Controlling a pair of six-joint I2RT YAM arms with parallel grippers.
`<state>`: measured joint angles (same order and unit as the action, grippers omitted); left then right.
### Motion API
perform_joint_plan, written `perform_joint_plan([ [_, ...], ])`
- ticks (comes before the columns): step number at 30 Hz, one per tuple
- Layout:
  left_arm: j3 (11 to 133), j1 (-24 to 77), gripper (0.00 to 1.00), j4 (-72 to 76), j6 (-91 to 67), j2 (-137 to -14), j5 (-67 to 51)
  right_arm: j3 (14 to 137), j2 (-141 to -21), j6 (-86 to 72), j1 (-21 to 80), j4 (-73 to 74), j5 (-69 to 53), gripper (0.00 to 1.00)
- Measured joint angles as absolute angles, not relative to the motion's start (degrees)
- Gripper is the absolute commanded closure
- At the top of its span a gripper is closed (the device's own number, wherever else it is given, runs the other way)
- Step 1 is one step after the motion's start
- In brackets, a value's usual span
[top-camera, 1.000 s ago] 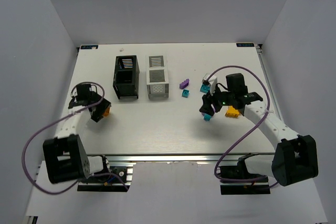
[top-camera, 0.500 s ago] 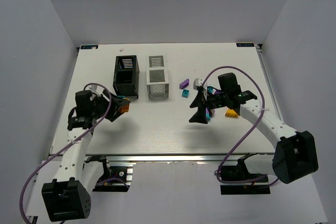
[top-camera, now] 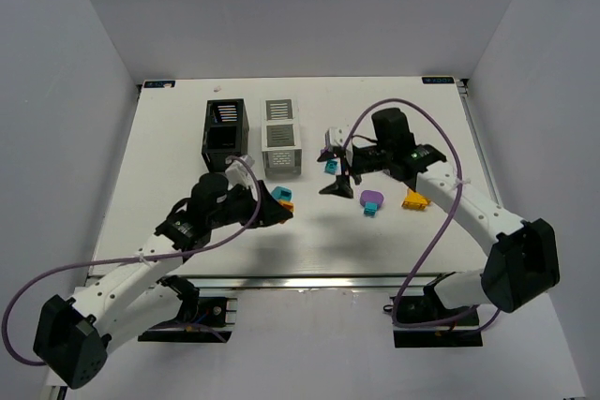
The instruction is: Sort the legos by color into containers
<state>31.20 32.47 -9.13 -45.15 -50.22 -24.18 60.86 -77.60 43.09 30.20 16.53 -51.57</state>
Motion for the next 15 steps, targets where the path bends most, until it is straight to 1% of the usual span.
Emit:
perform_joint_plan([
  [2,31.9,37.1,1.00,-9.2,-41.5,-51.3,-20.1,65.6,-80.2,39.4,30.1,16.4,-49.2,0.21],
  [6,32.5,44.9,1.00,-9.4,-35.2,-53.1,-11.5,72.1,-83.8,27.1,30.1,16.1,-46.3,0.22],
  [11,32.5,53.2,1.00,-9.9,-29.6,-56.2,1.1,72.8,-84.1,9.7,30.2,17.5,-44.6,0.21],
  [15,32.5,57.2,1.00,-9.1,-26.3,-57.4,9.5,72.8,-84.4,-1.4,30.7,19.9,-43.0,0.21],
])
